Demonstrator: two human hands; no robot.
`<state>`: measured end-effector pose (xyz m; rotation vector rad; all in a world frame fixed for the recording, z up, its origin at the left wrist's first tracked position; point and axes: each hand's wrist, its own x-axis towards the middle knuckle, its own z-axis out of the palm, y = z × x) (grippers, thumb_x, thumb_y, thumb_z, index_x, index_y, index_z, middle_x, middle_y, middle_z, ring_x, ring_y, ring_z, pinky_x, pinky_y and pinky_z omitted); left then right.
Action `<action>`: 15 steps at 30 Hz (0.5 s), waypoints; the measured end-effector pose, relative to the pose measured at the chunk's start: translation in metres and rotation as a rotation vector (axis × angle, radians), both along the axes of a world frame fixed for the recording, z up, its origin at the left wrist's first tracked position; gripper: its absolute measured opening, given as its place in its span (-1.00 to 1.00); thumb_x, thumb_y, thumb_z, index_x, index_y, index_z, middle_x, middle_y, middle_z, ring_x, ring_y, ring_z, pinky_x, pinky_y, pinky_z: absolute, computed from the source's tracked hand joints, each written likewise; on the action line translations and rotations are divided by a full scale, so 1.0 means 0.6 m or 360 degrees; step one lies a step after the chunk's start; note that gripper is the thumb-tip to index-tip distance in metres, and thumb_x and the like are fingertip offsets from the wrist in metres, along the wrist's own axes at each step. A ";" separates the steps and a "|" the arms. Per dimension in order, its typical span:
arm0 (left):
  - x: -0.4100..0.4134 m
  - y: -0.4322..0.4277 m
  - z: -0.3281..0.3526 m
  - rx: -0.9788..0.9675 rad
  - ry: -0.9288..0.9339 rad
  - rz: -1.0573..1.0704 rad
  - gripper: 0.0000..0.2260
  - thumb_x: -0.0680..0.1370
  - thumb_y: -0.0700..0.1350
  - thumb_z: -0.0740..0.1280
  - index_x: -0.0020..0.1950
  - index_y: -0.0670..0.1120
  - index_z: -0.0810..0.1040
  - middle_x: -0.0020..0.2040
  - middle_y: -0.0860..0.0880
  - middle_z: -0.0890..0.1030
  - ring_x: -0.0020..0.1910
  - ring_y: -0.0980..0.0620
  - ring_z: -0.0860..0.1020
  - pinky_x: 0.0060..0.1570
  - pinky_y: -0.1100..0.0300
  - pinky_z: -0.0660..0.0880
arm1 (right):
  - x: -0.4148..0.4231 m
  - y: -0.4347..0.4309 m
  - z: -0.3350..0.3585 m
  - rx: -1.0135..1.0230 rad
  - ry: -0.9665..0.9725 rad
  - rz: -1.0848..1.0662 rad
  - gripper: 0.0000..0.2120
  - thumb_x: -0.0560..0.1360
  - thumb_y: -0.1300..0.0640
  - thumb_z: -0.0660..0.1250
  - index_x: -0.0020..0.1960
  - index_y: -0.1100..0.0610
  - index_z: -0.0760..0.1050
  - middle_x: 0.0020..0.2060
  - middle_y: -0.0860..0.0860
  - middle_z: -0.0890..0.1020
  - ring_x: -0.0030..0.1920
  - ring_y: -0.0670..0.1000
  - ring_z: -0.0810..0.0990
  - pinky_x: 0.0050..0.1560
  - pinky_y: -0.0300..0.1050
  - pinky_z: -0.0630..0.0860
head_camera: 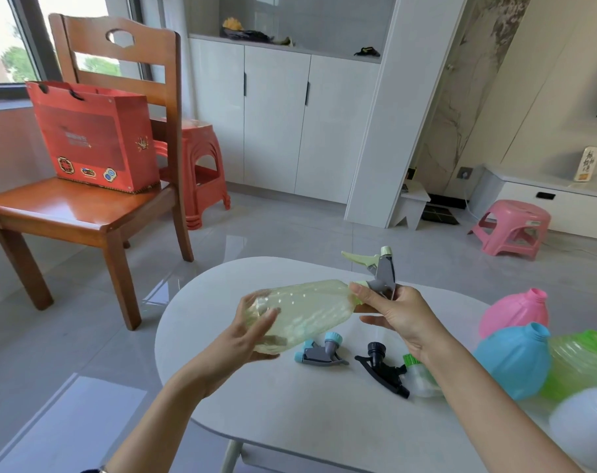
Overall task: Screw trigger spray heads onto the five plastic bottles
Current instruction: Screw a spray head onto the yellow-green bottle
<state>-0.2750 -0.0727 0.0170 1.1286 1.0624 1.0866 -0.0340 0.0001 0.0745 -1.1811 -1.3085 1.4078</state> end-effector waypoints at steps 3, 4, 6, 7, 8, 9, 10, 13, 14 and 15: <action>-0.009 0.000 0.001 0.0194 0.0070 0.0068 -0.40 0.33 0.20 0.48 0.32 0.27 0.35 0.29 0.00 0.51 0.14 -0.02 0.63 0.03 0.19 0.60 | 0.000 -0.002 -0.001 -0.0027 -0.0016 -0.0053 -0.63 0.19 -0.02 0.52 -0.12 0.20 0.61 -0.19 0.08 0.71 -0.27 -0.04 0.70 -0.34 -0.26 0.58; -0.008 0.001 0.001 0.0173 0.0021 0.0079 -0.45 0.36 0.15 0.47 0.31 0.26 0.38 0.29 -0.01 0.52 0.13 -0.04 0.64 0.03 0.17 0.60 | -0.001 -0.003 -0.001 -0.0003 -0.0008 -0.0064 -0.64 0.20 -0.03 0.51 -0.13 0.19 0.60 -0.20 0.06 0.71 -0.25 -0.04 0.71 -0.33 -0.25 0.58; -0.002 0.003 0.000 0.0040 -0.0107 0.0093 -0.49 0.36 0.21 0.43 0.28 0.19 0.43 0.29 -0.02 0.56 0.09 -0.06 0.67 -0.01 0.15 0.62 | -0.006 -0.004 0.000 0.0058 0.0046 -0.0070 -0.67 0.23 -0.03 0.49 -0.14 0.17 0.59 -0.21 0.00 0.71 -0.17 -0.05 0.71 -0.25 -0.23 0.62; 0.002 0.004 0.001 -0.0046 -0.0161 0.0095 -0.47 0.33 0.26 0.40 0.26 0.18 0.43 0.28 -0.02 0.57 0.07 -0.09 0.67 -0.04 0.14 0.63 | -0.009 -0.005 0.001 0.0081 0.0098 -0.0050 -0.70 0.27 -0.01 0.47 -0.11 0.16 0.59 -0.16 -0.01 0.72 -0.09 -0.06 0.70 -0.17 -0.21 0.63; 0.005 0.006 0.002 -0.0134 -0.0226 0.0085 -0.45 0.32 0.30 0.38 0.26 0.17 0.43 0.27 -0.02 0.58 0.07 -0.12 0.67 -0.06 0.12 0.63 | -0.014 -0.006 0.002 0.0099 0.0156 -0.0012 -0.71 0.31 0.00 0.44 -0.05 0.15 0.60 -0.10 -0.02 0.72 -0.02 -0.06 0.68 -0.09 -0.20 0.63; 0.006 0.007 0.002 -0.0211 -0.0310 0.0067 -0.44 0.32 0.32 0.38 0.26 0.16 0.44 0.26 -0.04 0.60 0.08 -0.16 0.67 -0.07 0.09 0.64 | -0.020 -0.007 0.003 0.0118 0.0209 0.0027 -0.69 0.34 0.01 0.42 0.02 0.15 0.60 -0.05 -0.02 0.72 0.03 -0.07 0.67 -0.03 -0.20 0.62; 0.005 0.008 0.001 -0.0279 -0.0402 0.0041 -0.43 0.33 0.33 0.41 0.28 0.16 0.44 0.25 -0.06 0.62 0.10 -0.20 0.66 -0.09 0.07 0.64 | -0.027 -0.008 0.005 0.0136 0.0260 0.0050 -0.67 0.35 0.01 0.40 0.05 0.15 0.59 -0.01 -0.02 0.72 0.05 -0.09 0.66 0.00 -0.22 0.61; 0.001 0.011 0.000 -0.0401 -0.0604 -0.0053 -0.38 0.28 0.26 0.45 0.30 0.13 0.46 0.21 -0.09 0.65 0.14 -0.25 0.63 -0.16 0.07 0.65 | -0.042 -0.009 0.011 0.0172 0.0424 0.0041 -0.75 0.34 0.02 0.39 -0.02 0.11 0.59 0.06 0.02 0.68 0.10 -0.06 0.64 0.11 -0.19 0.57; 0.001 0.012 0.001 -0.0408 -0.0644 -0.0058 -0.37 0.28 0.24 0.46 0.30 0.11 0.46 0.21 -0.10 0.65 0.14 -0.26 0.63 -0.18 0.08 0.65 | -0.046 -0.009 0.013 0.0174 0.0458 0.0038 -0.78 0.34 0.04 0.39 -0.06 0.10 0.59 0.05 0.03 0.68 0.10 -0.05 0.63 0.14 -0.17 0.56; 0.001 0.013 0.001 -0.0400 -0.0677 -0.0045 -0.37 0.27 0.22 0.47 0.31 0.10 0.46 0.21 -0.10 0.65 0.14 -0.27 0.63 -0.19 0.09 0.66 | -0.049 -0.009 0.015 0.0178 0.0479 0.0034 -0.80 0.33 0.05 0.40 -0.08 0.10 0.60 0.02 0.03 0.68 0.09 -0.05 0.63 0.14 -0.17 0.55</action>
